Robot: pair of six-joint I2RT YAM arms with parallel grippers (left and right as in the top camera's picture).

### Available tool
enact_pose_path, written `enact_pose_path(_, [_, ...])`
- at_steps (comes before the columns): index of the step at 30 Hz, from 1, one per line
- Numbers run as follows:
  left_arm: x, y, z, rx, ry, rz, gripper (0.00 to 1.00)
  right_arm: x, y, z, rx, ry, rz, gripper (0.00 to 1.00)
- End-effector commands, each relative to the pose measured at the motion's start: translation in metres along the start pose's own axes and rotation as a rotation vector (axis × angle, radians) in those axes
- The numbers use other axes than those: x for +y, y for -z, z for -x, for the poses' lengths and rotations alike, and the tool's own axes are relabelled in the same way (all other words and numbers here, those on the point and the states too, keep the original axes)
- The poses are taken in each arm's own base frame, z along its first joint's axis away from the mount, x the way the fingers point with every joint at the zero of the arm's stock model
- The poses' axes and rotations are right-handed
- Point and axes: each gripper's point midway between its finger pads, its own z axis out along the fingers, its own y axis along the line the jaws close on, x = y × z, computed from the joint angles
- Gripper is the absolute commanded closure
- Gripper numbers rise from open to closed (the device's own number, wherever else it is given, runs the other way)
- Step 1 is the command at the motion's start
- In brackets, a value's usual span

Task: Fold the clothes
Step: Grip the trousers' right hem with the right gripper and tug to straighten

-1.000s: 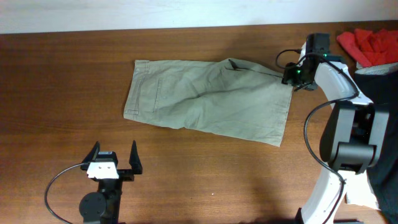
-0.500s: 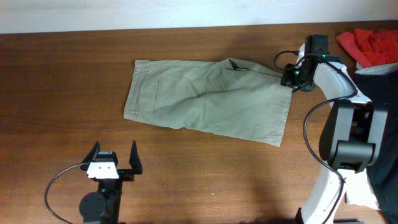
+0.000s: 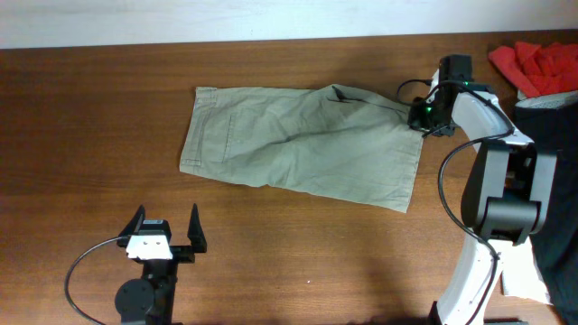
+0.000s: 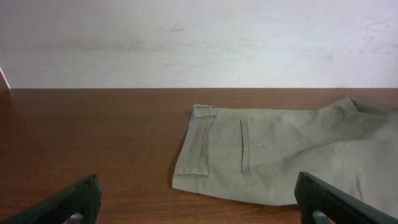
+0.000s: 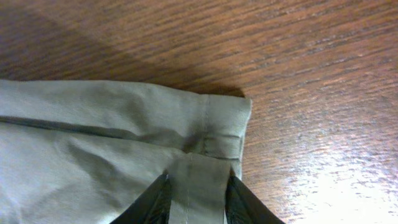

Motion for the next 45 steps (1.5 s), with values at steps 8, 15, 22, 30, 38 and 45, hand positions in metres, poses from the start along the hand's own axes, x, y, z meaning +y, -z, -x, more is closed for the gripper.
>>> enact_pose_path(8, [0.003, 0.000, -0.002, 0.002, 0.002, 0.012, 0.01, -0.009, 0.022, 0.032, -0.073, 0.009, -0.090, 0.96])
enact_pose_path(15, [0.003, 0.000, -0.002, 0.002, 0.002, 0.012, 0.01, -0.012, 0.023, 0.037, -0.093, 0.006, -0.104, 0.96])
enact_pose_path(22, [0.003, 0.000, -0.002, 0.002, 0.002, 0.012, 0.01, -0.014, 0.017, 0.033, -0.061, 0.002, -0.104, 0.55])
enact_pose_path(30, [0.003, 0.000, -0.002, 0.002, 0.002, 0.012, 0.01, -0.012, 0.001, 0.024, -0.021, 0.001, -0.081, 0.64])
enact_pose_path(38, [0.003, 0.000, -0.002, 0.002, 0.002, 0.012, 0.01, -0.009, 0.000, 0.025, -0.025, 0.002, -0.069, 0.96])
enact_pose_path(45, [0.003, 0.000, -0.002, 0.002, 0.002, 0.012, 0.01, -0.007, 0.005, 0.031, -0.047, 0.003, -0.059, 0.96])
